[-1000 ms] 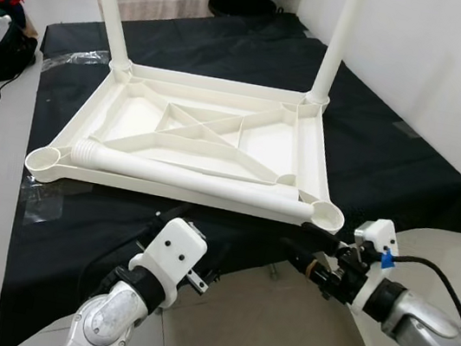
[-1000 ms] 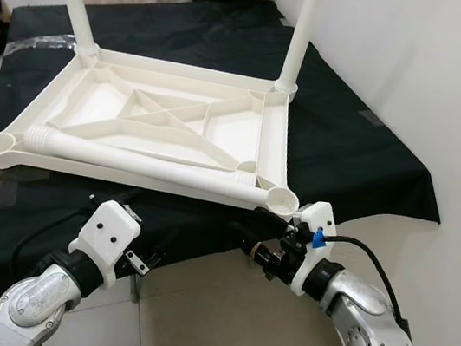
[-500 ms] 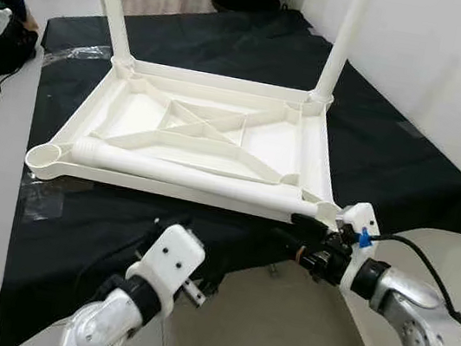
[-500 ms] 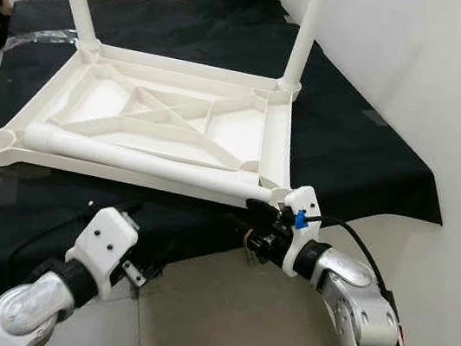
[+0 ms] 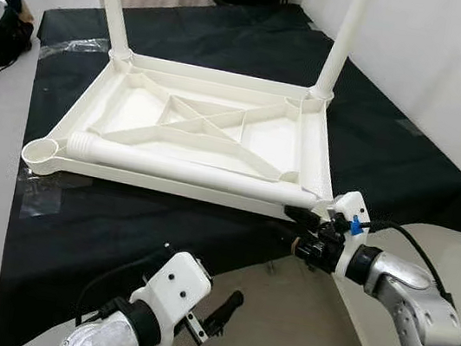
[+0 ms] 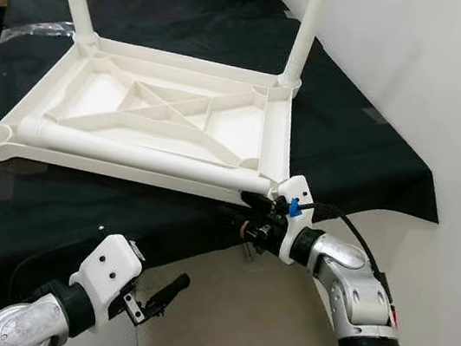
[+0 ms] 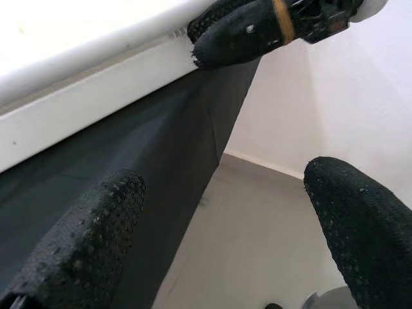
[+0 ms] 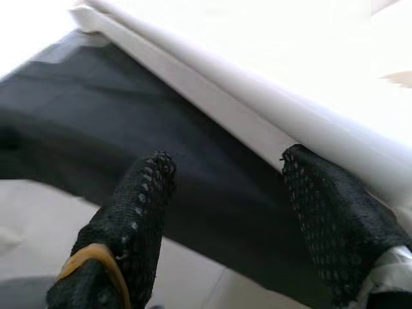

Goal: Building children table

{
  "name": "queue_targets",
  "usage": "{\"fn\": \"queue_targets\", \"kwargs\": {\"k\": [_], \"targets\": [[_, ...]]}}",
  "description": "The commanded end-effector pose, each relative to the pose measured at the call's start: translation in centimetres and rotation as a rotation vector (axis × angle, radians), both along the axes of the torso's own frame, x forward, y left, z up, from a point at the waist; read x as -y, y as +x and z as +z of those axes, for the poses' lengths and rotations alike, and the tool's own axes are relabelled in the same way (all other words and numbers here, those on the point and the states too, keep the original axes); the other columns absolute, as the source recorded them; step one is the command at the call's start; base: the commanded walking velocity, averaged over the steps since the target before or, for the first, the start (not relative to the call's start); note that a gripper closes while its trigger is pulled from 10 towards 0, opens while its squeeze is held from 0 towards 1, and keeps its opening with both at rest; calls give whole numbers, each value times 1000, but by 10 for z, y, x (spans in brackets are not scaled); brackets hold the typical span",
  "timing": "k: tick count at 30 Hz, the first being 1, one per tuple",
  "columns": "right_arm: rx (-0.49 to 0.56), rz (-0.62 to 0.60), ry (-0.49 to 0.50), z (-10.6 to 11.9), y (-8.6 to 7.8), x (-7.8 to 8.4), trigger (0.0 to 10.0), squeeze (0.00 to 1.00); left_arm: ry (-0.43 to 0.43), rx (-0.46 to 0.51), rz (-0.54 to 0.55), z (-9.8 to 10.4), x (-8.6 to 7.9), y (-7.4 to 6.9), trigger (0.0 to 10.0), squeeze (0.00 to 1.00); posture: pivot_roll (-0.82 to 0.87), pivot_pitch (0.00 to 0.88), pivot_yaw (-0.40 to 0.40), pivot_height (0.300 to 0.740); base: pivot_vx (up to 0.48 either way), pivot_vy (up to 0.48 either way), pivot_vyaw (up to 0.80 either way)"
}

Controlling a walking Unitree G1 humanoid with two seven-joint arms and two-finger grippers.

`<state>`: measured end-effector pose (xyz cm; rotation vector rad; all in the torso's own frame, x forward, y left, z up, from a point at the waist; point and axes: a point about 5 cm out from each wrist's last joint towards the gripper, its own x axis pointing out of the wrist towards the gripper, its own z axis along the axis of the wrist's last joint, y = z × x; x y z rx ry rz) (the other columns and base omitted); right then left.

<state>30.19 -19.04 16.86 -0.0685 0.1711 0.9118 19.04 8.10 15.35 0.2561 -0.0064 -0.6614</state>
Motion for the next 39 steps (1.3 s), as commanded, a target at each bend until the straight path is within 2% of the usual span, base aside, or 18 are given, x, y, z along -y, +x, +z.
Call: {"fn": "queue_targets", "kwargs": {"k": [1,5,6,18,24,37,39], "targets": [[-21,58,10,-1,-6,-4,10000,0,13,-7,-4,-1,-1,-2,10000,0,65,242,-54,740,0,0,0],[-28,91,22,0,-8,-5,10000,0,18,-6,0,0,-2,-2,10000,0,63,242,-54,740,0,0,0],[-15,86,-12,-2,-7,-4,10000,0,20,-4,2,1,-2,-1,10000,0,65,241,-54,740,0,0,0],[-48,66,-64,-9,-1,0,10000,0,25,-2,2,2,-3,-2,10000,0,69,251,-51,740,0,0,0],[-15,-58,-115,-10,14,15,10000,0,27,15,8,7,-4,2,10000,0,73,254,-49,740,0,0,0],[6,-183,-210,-14,26,35,10000,0,36,39,24,11,-7,4,10000,0,78,263,-43,740,0,0,0],[30,-250,-216,-11,33,40,10000,0,37,45,28,12,-7,5,10000,0,79,262,-45,740,0,0,0]]}}
